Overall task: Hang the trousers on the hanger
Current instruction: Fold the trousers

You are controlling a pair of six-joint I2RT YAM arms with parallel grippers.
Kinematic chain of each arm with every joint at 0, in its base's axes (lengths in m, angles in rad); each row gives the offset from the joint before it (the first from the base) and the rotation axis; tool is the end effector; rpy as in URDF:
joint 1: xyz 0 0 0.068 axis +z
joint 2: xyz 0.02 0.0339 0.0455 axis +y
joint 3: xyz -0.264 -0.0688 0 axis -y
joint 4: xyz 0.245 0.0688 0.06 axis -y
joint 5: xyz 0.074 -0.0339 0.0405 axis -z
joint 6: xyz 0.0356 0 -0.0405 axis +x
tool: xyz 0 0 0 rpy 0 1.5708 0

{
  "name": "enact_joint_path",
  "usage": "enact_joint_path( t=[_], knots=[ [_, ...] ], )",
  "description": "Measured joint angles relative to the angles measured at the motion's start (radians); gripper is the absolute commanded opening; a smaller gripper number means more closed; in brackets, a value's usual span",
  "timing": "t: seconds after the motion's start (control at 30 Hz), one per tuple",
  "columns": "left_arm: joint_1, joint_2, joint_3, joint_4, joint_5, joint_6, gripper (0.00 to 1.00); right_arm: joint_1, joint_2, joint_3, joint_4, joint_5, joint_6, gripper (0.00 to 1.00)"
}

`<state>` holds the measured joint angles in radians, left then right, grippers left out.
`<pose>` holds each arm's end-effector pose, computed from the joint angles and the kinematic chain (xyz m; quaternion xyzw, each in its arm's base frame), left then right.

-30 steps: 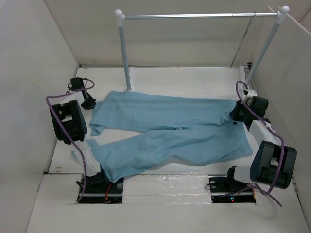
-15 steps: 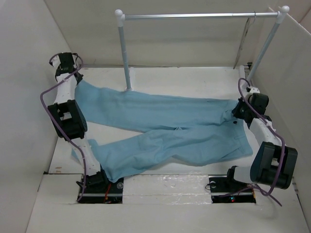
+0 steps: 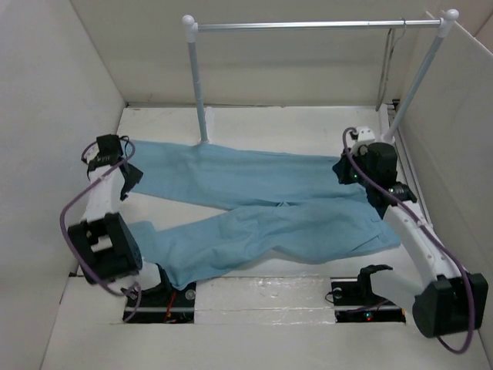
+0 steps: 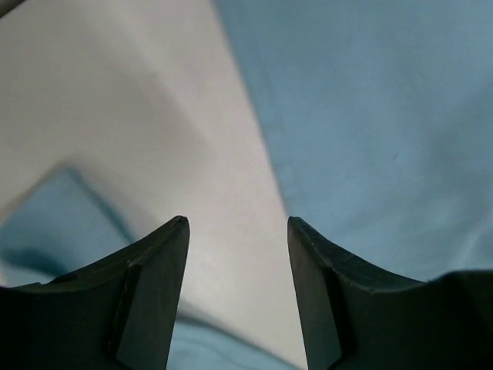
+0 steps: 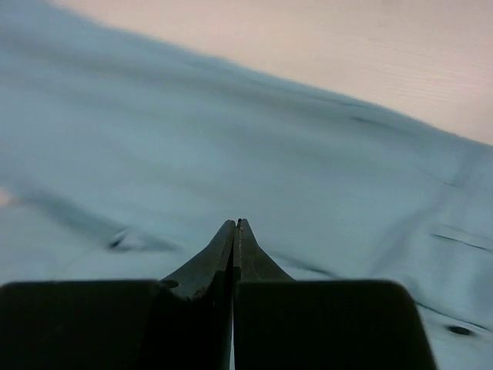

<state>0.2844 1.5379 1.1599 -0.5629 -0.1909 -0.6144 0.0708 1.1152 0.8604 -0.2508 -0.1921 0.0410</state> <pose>0.3104 0.0978 0.2547 -0.4378 0.8397 0.0387 0.3191 0.2503 0.0246 0.2941 -0.0615 0.8567 0.1107 0.5000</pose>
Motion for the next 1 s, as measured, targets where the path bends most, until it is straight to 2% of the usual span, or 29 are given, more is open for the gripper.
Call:
enact_joint_path(
  t=[0.07, 0.17, 0.2, 0.3, 0.33, 0.47, 0.63, 0.8, 0.93, 1.0],
  knots=[
    [0.038, -0.153, -0.1, -0.03, 0.002, -0.024, 0.5, 0.109, -0.087, -0.05, 0.004, -0.013, 0.0, 0.0],
    [0.134, -0.314, -0.18, -0.06, -0.012, -0.045, 0.52, 0.221, -0.164, -0.122, 0.006, -0.04, -0.003, 0.17],
    [0.175, -0.348, -0.2, -0.065, -0.016, -0.047, 0.52, 0.245, -0.174, -0.138, -0.002, -0.047, -0.007, 0.31],
    [0.294, -0.384, -0.264, -0.064, -0.01, -0.049, 0.51, 0.288, -0.166, -0.149, -0.026, -0.067, -0.042, 0.46],
    [0.325, -0.369, -0.278, -0.074, -0.009, -0.05, 0.51, 0.291, -0.163, -0.149, -0.034, -0.075, -0.054, 0.49],
    [0.398, -0.277, -0.283, -0.135, 0.045, -0.054, 0.51, 0.3, -0.126, -0.095, -0.112, -0.086, -0.127, 0.53],
    [0.476, -0.281, -0.326, -0.193, 0.111, -0.056, 0.52, 0.308, -0.077, -0.011, -0.158, -0.086, -0.191, 0.55],
    [0.484, -0.246, -0.347, -0.26, 0.122, -0.075, 0.51, 0.271, -0.06, -0.006, -0.174, -0.101, -0.209, 0.55],
    [0.484, -0.246, -0.349, -0.273, 0.122, -0.096, 0.44, 0.231, -0.058, -0.006, -0.177, -0.108, -0.214, 0.56],
    [0.484, -0.246, -0.35, -0.269, 0.119, -0.103, 0.36, 0.21, -0.054, -0.006, -0.179, -0.113, -0.215, 0.59]
  ],
)
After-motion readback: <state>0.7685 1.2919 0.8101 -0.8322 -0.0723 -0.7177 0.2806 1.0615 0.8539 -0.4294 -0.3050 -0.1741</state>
